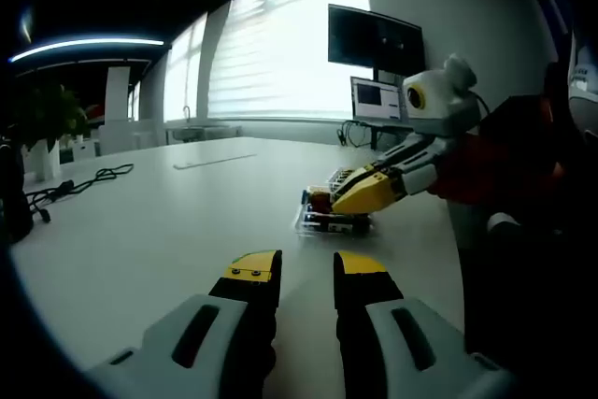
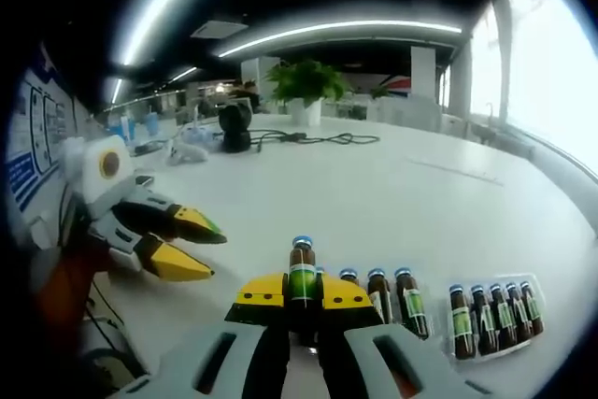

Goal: Grip medicine bottles put into box

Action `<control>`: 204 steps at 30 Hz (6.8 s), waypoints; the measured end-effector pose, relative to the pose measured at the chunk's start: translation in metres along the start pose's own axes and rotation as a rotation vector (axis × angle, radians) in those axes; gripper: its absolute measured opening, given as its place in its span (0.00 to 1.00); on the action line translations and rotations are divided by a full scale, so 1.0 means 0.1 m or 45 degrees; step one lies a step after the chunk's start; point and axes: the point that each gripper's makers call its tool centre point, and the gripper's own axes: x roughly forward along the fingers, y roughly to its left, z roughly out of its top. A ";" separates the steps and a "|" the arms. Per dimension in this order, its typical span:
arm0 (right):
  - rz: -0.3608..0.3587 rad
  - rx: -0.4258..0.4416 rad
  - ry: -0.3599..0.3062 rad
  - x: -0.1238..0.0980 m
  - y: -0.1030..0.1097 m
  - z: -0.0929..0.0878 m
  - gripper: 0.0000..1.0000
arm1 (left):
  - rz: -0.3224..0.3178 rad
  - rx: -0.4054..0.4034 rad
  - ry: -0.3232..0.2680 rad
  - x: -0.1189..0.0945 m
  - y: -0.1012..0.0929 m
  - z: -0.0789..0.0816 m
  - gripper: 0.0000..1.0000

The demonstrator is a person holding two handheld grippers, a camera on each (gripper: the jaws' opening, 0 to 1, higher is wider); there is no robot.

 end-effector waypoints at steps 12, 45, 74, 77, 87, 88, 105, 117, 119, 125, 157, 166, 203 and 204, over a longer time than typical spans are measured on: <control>-0.006 0.016 0.030 0.02 0.08 -0.06 0.07 | -0.004 0.001 -0.002 0.00 0.00 0.00 0.16; -0.008 0.077 0.051 0.09 0.14 -0.09 0.05 | -0.005 0.000 -0.003 0.00 -0.01 0.00 0.16; 0.191 -0.073 0.118 0.03 0.12 -0.07 0.01 | -0.003 0.003 0.001 0.00 0.00 0.00 0.16; 0.199 -0.075 0.144 0.05 0.14 -0.07 0.01 | -0.003 0.003 0.001 0.00 0.00 0.00 0.16; 0.192 -0.073 0.207 0.10 0.15 -0.17 0.01 | -0.005 0.003 0.000 0.00 -0.01 0.00 0.16; 0.192 -0.079 0.186 0.10 0.15 -0.16 0.00 | -0.004 0.002 -0.001 0.00 -0.01 0.00 0.16; 0.164 -0.051 0.135 0.09 0.14 -0.17 0.00 | -0.005 0.006 0.002 -0.01 -0.01 0.00 0.16; 0.166 -0.007 0.070 0.06 0.11 -0.12 0.00 | -0.006 0.004 -0.003 -0.01 -0.01 0.01 0.16; 0.170 -0.002 0.048 0.04 0.11 -0.09 0.00 | -0.007 0.005 -0.002 -0.01 -0.01 0.01 0.16; 0.178 -0.016 0.035 0.02 0.11 -0.08 0.00 | -0.007 0.005 -0.001 0.00 -0.01 0.00 0.16; 0.210 -0.115 -0.096 -0.32 -0.20 -0.04 0.02 | -0.015 0.019 -0.019 0.00 -0.03 0.03 0.16; 0.180 -0.082 -0.147 -0.50 -0.45 -0.10 0.04 | -0.009 0.029 -0.018 0.01 -0.03 0.03 0.16; 0.114 -0.094 -0.324 -1.14 -1.46 -0.53 0.09 | 0.006 0.109 -0.001 0.01 -0.10 0.04 0.16; 0.114 -0.100 -0.325 -1.14 -1.48 -0.54 0.09 | 0.007 0.111 0.002 0.01 -0.11 0.04 0.16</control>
